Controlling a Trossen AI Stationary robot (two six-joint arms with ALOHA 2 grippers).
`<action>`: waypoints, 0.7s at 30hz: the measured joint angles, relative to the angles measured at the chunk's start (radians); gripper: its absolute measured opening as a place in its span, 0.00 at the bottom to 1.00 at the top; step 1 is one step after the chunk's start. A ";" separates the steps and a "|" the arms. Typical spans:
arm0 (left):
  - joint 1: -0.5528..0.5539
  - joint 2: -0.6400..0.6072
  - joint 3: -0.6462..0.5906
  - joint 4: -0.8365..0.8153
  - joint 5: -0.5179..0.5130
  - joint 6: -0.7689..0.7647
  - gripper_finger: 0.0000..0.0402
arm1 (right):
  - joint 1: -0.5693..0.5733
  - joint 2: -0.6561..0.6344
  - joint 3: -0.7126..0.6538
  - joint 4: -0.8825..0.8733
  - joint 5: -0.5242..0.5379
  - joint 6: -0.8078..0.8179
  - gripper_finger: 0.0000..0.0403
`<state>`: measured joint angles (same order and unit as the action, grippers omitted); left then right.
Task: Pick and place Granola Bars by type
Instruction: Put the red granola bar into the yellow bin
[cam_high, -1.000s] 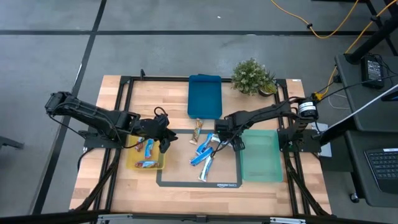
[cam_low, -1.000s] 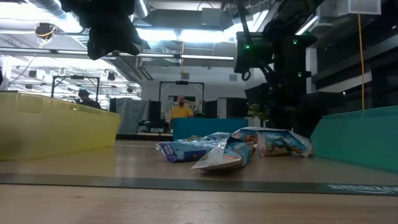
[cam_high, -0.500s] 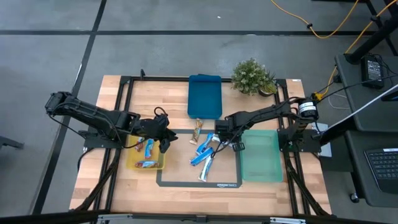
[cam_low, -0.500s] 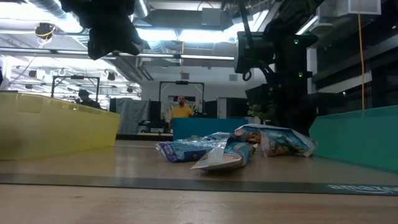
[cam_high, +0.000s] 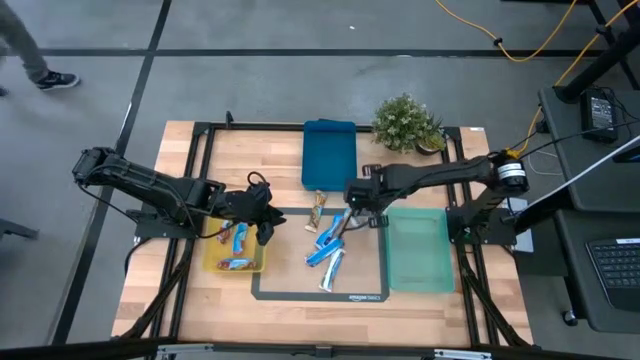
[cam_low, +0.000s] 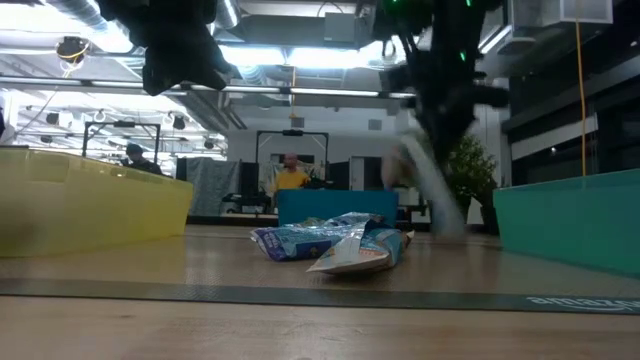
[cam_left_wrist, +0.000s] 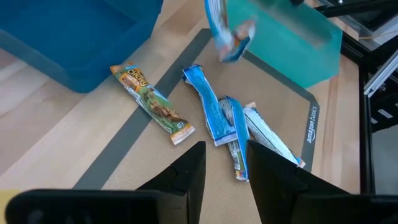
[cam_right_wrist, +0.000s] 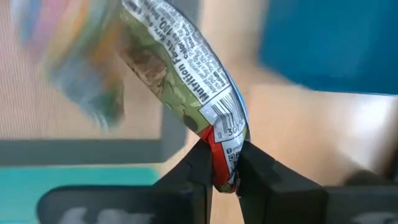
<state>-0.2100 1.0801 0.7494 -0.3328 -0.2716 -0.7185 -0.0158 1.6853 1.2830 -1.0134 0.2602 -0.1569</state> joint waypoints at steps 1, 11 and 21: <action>0.000 0.000 0.000 0.000 0.000 0.000 0.27 | 0.000 -0.011 0.021 -0.008 0.016 0.018 0.13; 0.000 0.000 0.000 0.000 -0.001 0.026 0.27 | 0.001 -0.110 0.080 0.051 0.007 0.110 0.13; -0.042 0.000 0.000 0.261 -0.075 0.274 0.27 | 0.002 -0.288 0.080 0.121 -0.003 0.301 0.14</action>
<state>-0.2520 1.0801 0.7490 -0.0714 -0.3467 -0.4448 -0.0143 1.3973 1.3628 -0.8920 0.2571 0.1436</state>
